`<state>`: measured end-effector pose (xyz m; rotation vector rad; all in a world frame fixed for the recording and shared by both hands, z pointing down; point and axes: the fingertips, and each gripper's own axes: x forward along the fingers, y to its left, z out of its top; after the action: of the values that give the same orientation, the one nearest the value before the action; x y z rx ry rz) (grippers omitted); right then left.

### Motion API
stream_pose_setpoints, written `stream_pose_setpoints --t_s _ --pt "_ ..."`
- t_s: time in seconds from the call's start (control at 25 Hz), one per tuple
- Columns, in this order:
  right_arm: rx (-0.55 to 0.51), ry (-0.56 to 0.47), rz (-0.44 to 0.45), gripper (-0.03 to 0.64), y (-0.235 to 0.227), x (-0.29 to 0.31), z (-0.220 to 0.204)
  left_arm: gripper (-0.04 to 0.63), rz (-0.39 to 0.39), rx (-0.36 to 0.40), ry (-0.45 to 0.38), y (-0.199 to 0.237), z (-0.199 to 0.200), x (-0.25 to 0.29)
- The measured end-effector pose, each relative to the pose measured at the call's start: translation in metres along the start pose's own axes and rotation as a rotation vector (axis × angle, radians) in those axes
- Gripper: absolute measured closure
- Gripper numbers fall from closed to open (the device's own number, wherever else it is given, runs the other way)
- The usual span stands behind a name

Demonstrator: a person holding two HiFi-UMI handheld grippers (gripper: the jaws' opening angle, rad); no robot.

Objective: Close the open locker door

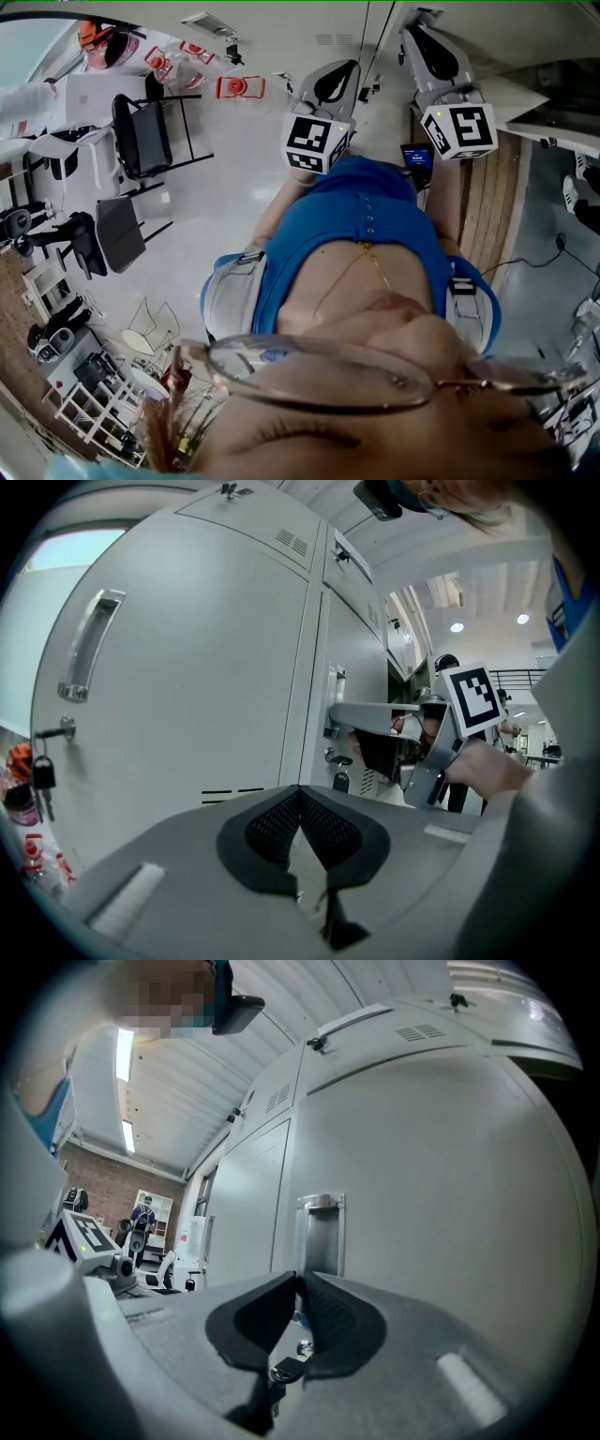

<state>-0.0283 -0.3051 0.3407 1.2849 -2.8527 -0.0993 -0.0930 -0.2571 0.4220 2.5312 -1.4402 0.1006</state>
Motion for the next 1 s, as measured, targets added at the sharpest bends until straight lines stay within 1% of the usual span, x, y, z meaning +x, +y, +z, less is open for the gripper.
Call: stream_pose_setpoints --t_s 0.52,0.72,1.0 --pt "-0.018 -0.007 -0.118 0.586 -0.007 0.010 0.000 0.596 -0.035 0.017 0.015 0.011 -0.001 -0.002" --pt "-0.051 0.007 -0.183 0.583 -0.011 0.011 -0.003 0.595 -0.050 0.014 0.015 0.008 0.000 0.000" --pt "-0.060 0.032 -0.231 0.584 -0.010 0.010 -0.013 0.597 -0.065 0.009 0.019 0.007 -0.005 0.000"
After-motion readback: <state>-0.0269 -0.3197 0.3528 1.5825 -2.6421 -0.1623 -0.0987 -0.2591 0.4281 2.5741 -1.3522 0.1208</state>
